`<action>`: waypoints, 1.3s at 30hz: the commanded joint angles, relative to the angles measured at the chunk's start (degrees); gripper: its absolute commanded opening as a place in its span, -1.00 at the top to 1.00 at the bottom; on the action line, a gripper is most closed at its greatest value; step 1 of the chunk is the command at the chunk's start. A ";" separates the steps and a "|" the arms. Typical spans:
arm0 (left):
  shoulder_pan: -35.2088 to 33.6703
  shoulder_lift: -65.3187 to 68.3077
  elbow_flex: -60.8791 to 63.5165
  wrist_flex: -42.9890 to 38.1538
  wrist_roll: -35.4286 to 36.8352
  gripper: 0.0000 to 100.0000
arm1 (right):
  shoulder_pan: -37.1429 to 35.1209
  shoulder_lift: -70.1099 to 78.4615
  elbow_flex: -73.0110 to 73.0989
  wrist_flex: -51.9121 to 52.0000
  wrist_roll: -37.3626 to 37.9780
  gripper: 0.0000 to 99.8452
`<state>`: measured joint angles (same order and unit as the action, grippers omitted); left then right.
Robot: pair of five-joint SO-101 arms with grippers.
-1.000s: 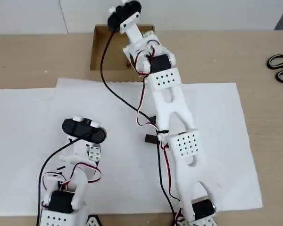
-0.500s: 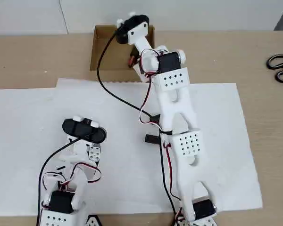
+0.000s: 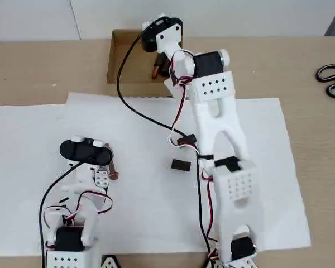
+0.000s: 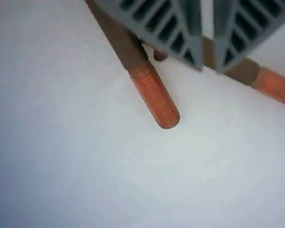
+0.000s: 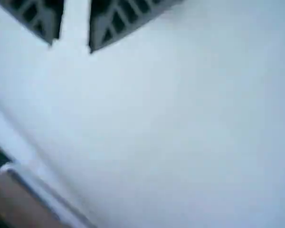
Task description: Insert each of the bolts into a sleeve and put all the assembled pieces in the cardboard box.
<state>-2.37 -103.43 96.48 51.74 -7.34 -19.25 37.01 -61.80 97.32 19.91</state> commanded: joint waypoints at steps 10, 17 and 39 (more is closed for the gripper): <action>-1.05 -0.70 -0.22 -1.67 0.35 0.98 | 0.48 -33.10 48.79 -0.31 11.08 0.90; -2.11 -0.70 -0.13 -1.76 0.26 0.98 | -2.24 -40.13 62.86 -1.27 19.52 0.89; -6.42 -0.70 -0.13 -3.69 1.85 0.98 | -9.89 -40.57 77.10 -15.96 28.13 0.78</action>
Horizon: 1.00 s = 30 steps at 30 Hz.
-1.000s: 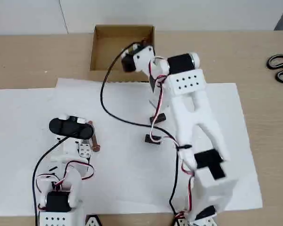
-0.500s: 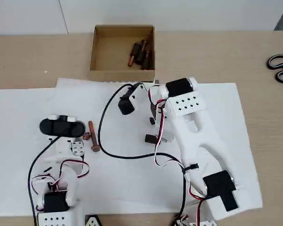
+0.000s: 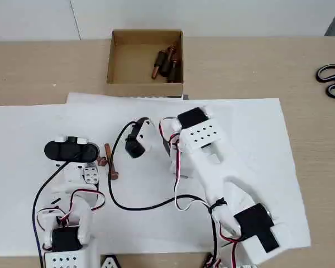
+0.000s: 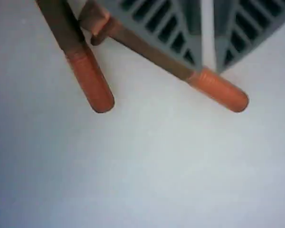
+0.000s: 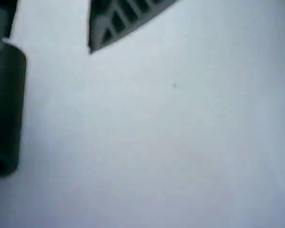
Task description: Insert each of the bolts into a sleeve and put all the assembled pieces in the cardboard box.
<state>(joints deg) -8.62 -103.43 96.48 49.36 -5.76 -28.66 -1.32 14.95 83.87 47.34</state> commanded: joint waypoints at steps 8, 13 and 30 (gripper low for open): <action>-0.09 -0.70 -0.13 -1.23 0.26 0.98 | -0.13 2.86 1.32 -6.20 3.87 0.78; -0.09 -0.70 -0.13 -1.14 0.26 0.98 | -0.13 6.20 1.32 -9.27 3.87 0.78; -0.09 -0.70 -0.13 -1.05 0.26 0.98 | -0.13 13.85 1.32 -13.49 3.96 0.75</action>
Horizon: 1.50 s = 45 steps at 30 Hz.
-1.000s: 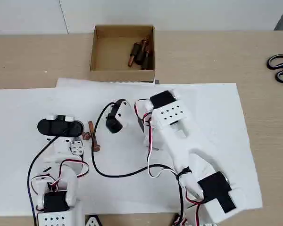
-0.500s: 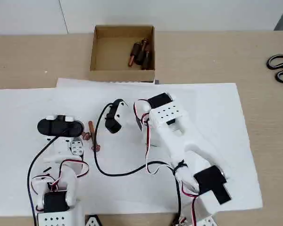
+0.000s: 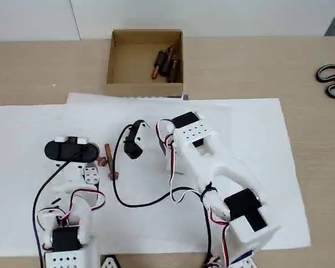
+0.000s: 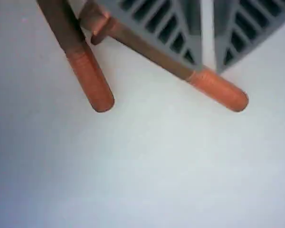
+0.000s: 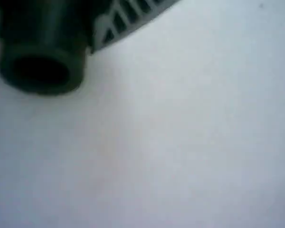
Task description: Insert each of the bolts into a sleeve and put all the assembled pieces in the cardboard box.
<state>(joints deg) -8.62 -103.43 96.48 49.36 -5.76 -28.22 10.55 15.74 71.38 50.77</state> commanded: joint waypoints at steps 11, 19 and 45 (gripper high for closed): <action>-0.09 -0.70 -0.13 -1.05 0.26 0.98 | 0.04 3.12 0.53 -1.10 0.53 0.89; -0.09 -0.70 -0.13 -1.05 0.26 0.98 | 1.10 2.68 -0.26 -0.75 -0.18 0.98; 2.46 -0.62 -0.22 -0.18 0.35 0.98 | 14.73 -22.11 -22.77 24.57 -38.15 0.99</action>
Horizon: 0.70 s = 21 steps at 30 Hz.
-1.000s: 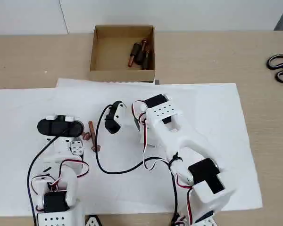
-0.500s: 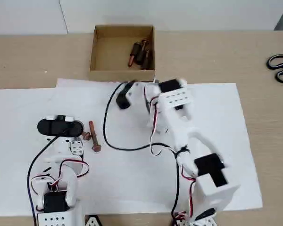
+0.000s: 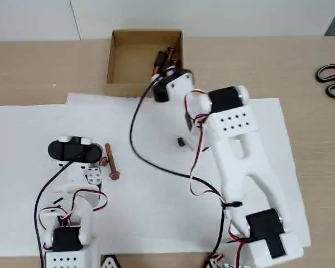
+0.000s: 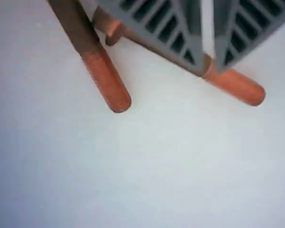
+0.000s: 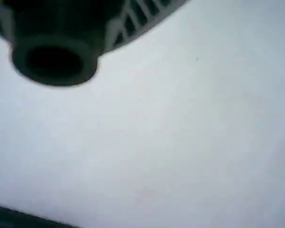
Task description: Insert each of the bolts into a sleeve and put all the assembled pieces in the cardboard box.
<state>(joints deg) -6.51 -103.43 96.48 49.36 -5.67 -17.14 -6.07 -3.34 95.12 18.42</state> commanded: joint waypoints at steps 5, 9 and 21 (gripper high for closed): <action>0.09 -0.62 -4.26 3.60 0.09 0.90 | 6.73 -15.34 -4.66 1.01 -9.67 0.99; 0.35 -0.53 -12.70 9.67 -1.41 0.89 | 7.60 -19.74 -0.26 1.01 -10.73 0.99; -0.09 29.80 -42.33 15.38 -6.07 0.99 | 16.75 -20.62 12.57 0.84 -17.67 0.99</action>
<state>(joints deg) -6.42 -87.87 65.63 64.57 -12.00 -2.55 -24.35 8.88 95.74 1.36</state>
